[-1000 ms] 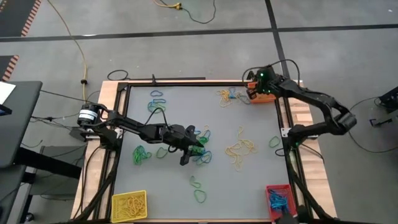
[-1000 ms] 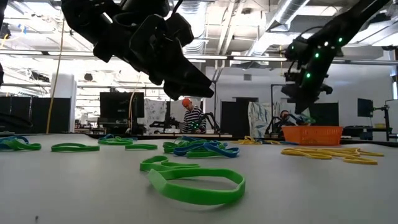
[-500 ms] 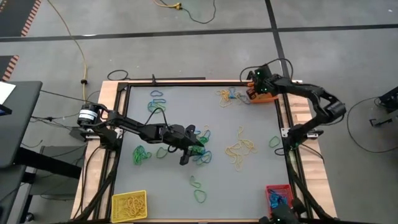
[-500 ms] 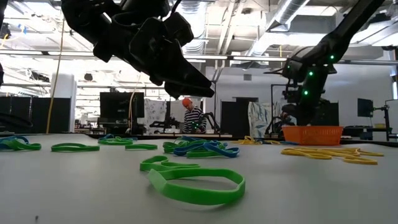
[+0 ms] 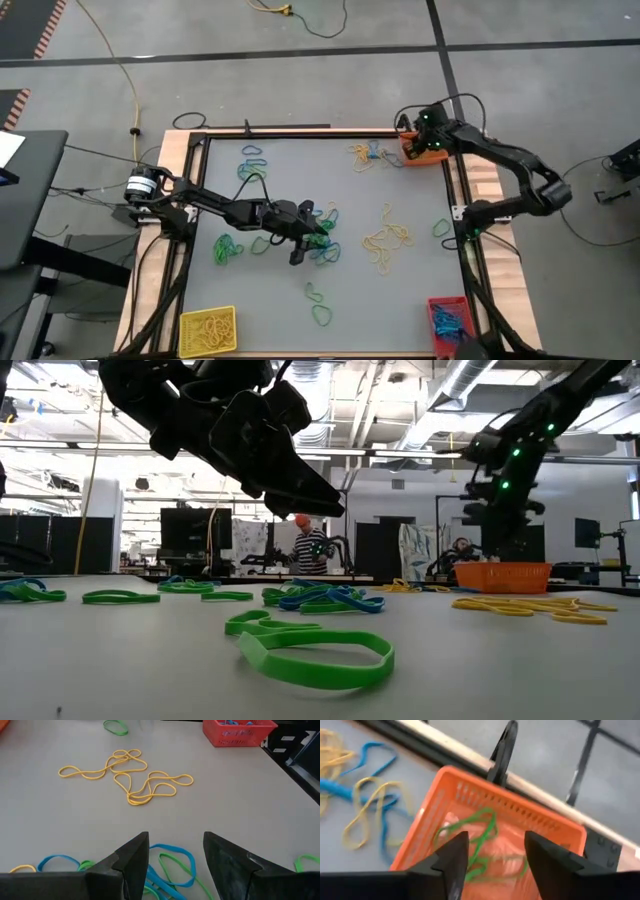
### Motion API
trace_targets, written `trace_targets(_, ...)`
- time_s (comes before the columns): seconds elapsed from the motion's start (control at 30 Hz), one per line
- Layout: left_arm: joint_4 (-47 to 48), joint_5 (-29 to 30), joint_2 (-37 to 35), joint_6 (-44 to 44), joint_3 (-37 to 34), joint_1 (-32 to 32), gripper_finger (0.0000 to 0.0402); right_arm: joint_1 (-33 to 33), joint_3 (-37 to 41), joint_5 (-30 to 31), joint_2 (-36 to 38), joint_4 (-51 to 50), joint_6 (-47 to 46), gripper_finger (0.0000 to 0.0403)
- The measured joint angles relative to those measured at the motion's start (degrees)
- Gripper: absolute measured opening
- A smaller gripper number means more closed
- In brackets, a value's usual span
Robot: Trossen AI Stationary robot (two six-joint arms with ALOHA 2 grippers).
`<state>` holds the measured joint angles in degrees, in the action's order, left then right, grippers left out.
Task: Sort rubber bands into baskets
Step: Put the green rubber band into the orange bin
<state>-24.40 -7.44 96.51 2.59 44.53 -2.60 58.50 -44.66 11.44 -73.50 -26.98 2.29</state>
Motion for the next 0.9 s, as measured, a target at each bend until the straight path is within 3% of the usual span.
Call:
trace_targets(0.17,0.02,0.08,0.0,-0.01,0.0,0.0,0.0178,-3.05,0.0,-7.33,5.76,-9.79,-2.04,0.0238)
trace_targets(0.3,0.0,0.31,0.0,-0.01,0.0,0.01,0.0178,-9.03,0.0,-10.42,9.18,-18.34,-4.17,0.0233)
trace_targets(0.6,-0.04,0.37,0.0,-0.02,0.0,0.0,0.0178,-27.17,0.02,-11.04,11.66,-34.41,-15.75,0.0218)
trace_targets(0.9,-0.06,0.54,0.0,-0.69,0.0,0.0,0.0178,-38.41,3.03,-10.36,11.3,-42.53,-28.12,0.0211)
